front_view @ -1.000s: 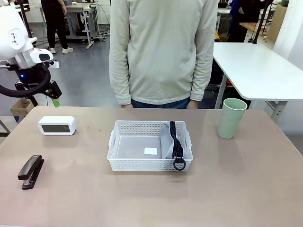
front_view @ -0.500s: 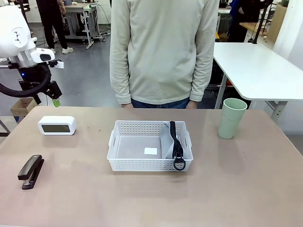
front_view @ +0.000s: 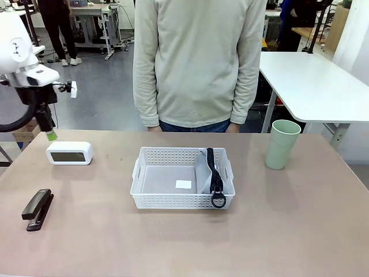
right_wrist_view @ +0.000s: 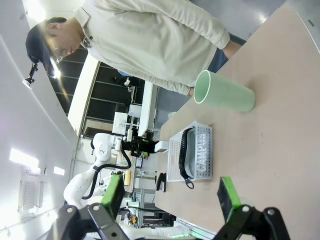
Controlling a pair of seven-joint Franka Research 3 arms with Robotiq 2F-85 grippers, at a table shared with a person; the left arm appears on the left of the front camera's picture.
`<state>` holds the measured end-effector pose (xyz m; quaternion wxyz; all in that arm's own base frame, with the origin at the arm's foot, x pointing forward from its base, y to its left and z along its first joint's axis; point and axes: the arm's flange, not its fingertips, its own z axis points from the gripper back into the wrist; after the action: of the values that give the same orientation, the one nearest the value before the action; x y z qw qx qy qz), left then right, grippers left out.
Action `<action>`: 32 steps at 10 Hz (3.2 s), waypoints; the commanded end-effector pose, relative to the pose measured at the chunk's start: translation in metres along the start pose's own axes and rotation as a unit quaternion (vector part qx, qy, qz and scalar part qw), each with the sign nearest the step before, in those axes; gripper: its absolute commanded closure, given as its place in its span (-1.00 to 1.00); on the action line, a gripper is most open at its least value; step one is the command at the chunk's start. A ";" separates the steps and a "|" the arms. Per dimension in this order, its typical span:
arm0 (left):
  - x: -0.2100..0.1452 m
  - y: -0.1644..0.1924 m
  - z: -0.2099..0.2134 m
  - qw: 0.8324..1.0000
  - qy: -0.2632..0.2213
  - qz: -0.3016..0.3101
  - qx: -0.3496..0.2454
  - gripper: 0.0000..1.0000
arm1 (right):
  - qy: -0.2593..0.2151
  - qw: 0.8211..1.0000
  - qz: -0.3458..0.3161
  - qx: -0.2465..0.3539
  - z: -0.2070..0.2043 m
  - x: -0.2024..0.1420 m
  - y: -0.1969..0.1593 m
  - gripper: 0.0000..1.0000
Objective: Efficiently arrange items inside the basket to fit them all.
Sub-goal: Pick up the Digital clock and place it inside the Organizing basket.
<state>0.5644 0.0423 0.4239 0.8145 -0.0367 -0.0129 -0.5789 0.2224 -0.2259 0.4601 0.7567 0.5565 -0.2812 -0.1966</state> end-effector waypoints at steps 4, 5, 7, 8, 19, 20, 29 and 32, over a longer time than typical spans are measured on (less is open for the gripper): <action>-0.003 -0.003 0.001 0.997 0.001 -0.082 -0.005 -1.00 | -0.006 1.000 0.014 0.011 0.000 0.003 0.001 -1.00; 0.001 -0.007 0.002 0.986 -0.003 -0.168 -0.016 -1.00 | -0.006 1.000 0.014 0.011 0.000 0.003 0.001 -1.00; -0.007 -0.013 -0.012 0.977 -0.020 -0.206 0.047 -1.00 | -0.006 1.000 0.014 0.011 0.000 0.003 0.001 -1.00; -0.007 -0.008 -0.018 0.978 -0.035 -0.194 0.064 -1.00 | -0.006 1.000 0.014 0.011 0.000 0.003 0.001 -1.00; 0.021 0.007 -0.083 0.978 -0.002 -0.204 0.040 -1.00 | -0.006 1.000 0.014 0.011 0.000 0.003 0.001 -1.00; 0.024 0.008 -0.086 0.978 0.001 -0.206 0.029 -1.00 | -0.006 1.000 0.014 0.011 0.000 0.003 0.001 -1.00; 0.029 0.018 -0.092 0.984 0.002 -0.180 -0.001 0.27 | -0.006 1.000 0.014 0.011 0.000 0.003 0.001 -1.00; 0.029 0.018 -0.090 0.984 0.003 -0.177 0.000 1.00 | -0.006 1.000 0.014 0.011 0.000 0.003 0.001 -1.00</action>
<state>0.5859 0.0141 0.3324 0.6957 -0.0345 -0.0226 -0.7171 0.2227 -0.2262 0.4597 0.7559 0.5573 -0.2816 -0.1968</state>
